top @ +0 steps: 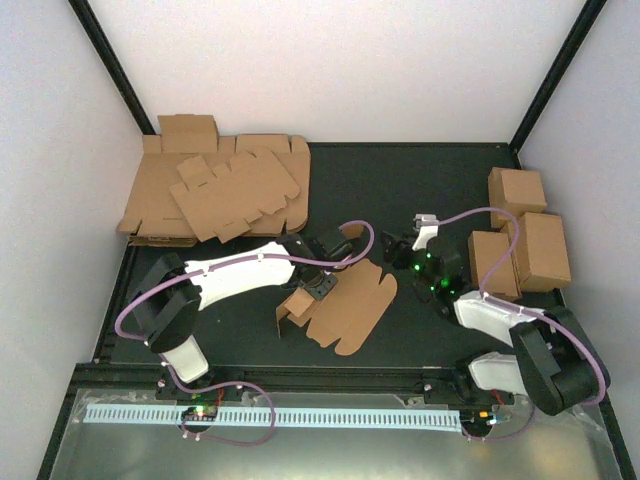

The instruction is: Fold the paper box

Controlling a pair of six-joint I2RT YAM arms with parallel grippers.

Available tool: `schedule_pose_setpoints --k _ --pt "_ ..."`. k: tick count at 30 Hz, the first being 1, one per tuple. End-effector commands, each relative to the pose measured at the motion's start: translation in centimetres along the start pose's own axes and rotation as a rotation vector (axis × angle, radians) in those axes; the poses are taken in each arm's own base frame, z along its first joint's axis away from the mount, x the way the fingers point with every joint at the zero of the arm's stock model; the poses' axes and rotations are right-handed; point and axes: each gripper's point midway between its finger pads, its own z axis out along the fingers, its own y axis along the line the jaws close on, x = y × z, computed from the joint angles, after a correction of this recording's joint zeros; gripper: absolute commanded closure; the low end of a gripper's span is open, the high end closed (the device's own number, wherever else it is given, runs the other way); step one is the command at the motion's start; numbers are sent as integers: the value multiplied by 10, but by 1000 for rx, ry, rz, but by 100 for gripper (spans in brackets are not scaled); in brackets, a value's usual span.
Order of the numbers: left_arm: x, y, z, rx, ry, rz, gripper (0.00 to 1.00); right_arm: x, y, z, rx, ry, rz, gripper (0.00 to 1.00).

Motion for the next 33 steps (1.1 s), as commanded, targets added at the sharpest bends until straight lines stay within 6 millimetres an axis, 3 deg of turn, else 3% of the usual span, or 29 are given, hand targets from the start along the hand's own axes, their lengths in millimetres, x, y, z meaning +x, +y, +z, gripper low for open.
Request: schedule_pose_setpoints --k 1,2,3,6,12,22,33 --pt "2 -5 5 2 13 5 57 -36 0 12 46 -96 -6 19" --pt "1 -6 5 3 12 7 57 -19 4 18 -2 24 -25 11" --pt "1 -6 4 4 10 6 57 -12 16 23 -82 69 -62 11" --pt "1 -6 3 3 8 9 57 -10 35 23 -205 53 -91 8" --pt "1 -8 1 8 5 20 57 -3 20 33 -150 40 -191 14" --pt "2 -7 1 -7 3 34 57 3 33 50 -248 64 -367 24" --pt "8 -8 3 -18 14 50 57 2 19 75 -177 118 -328 17"
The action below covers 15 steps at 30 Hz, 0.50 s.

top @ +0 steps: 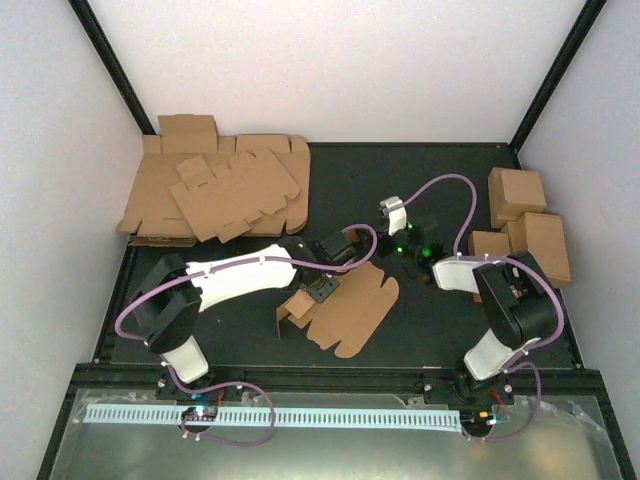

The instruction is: Fold the paper box

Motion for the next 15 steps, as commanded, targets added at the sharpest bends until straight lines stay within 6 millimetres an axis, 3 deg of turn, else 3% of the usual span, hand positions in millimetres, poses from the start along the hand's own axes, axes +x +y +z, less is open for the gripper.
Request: schedule_pose_setpoints --k 1,15 --pt "8 -3 4 -9 19 22 57 -7 -11 4 37 -6 -1 16" --pt "1 -4 2 -2 2 21 57 5 5 21 -100 63 -36 29"
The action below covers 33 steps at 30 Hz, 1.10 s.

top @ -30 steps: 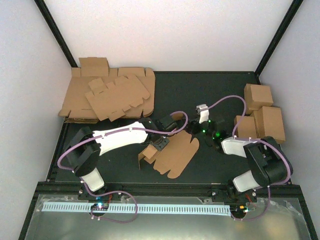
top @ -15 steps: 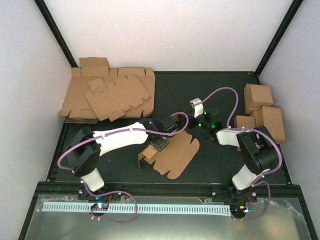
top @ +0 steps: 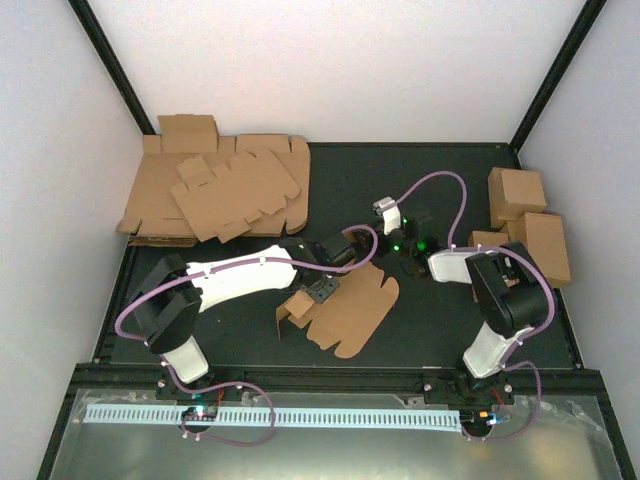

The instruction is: Fold the paper box

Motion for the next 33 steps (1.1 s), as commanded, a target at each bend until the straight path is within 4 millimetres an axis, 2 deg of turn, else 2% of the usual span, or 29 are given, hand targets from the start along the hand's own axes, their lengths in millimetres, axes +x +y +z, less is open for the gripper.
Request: schedule_pose_setpoints --k 1,7,11,17,23,31,33 --pt "0 -5 2 13 4 16 57 -10 7 3 -79 -28 -37 29" --pt "1 -5 2 13 10 27 57 -16 -4 3 -129 -44 10 20" --pt "2 -4 3 14 12 29 57 -15 -1 9 -177 -8 6 17" --pt "0 -5 3 15 13 30 57 -14 8 11 -253 -11 9 27" --pt "-1 -5 2 15 17 32 57 -15 14 7 -299 -14 24 47" --pt "-3 -2 2 13 16 23 57 -9 19 4 -322 -2 41 63" --pt "-4 -2 1 16 15 22 57 -8 19 3 -315 -4 41 71"
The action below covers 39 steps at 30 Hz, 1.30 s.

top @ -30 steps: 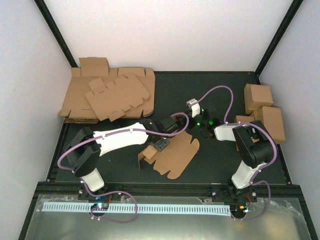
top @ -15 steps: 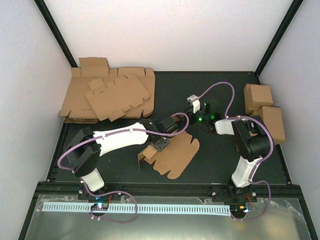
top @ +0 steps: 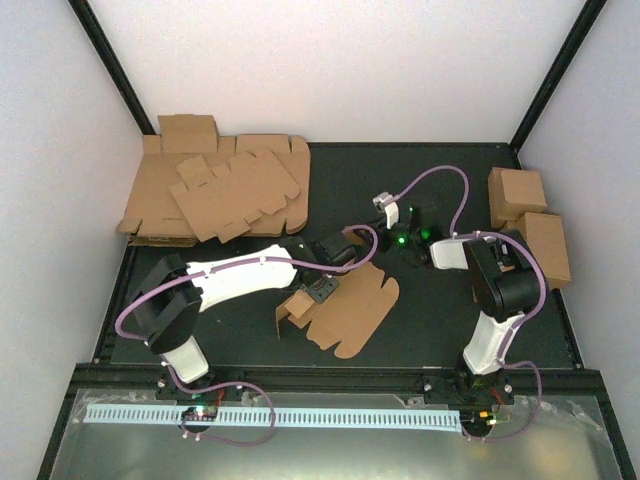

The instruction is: Fold the paper box

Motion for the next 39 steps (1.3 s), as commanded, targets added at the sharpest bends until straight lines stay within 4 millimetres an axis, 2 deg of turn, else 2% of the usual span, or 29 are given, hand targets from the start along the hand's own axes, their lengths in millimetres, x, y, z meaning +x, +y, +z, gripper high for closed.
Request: schedule_pose_setpoints --k 1,5,7,13,18,22,28,32,39 --pt "-4 -2 1 19 12 12 57 -1 5 -4 -17 -17 -13 74" --pt "-7 -1 0 18 6 13 57 0 8 -6 -10 -17 -11 89" --pt "-7 -1 0 18 6 11 57 1 9 -6 5 -11 -14 92" --pt "-8 0 0 19 6 8 57 3 20 -5 41 -1 -33 94" --pt "-11 2 -2 15 4 4 57 6 13 -10 124 10 -7 97" --pt "-15 3 -3 11 3 -2 57 7 16 -18 174 11 13 98" --pt "-15 3 0 11 9 -8 57 11 30 -29 223 40 50 98" --pt "-15 2 1 18 8 -18 57 21 33 -34 250 83 106 98" --pt "-15 -1 2 38 6 -25 57 33 56 -33 204 82 176 98"
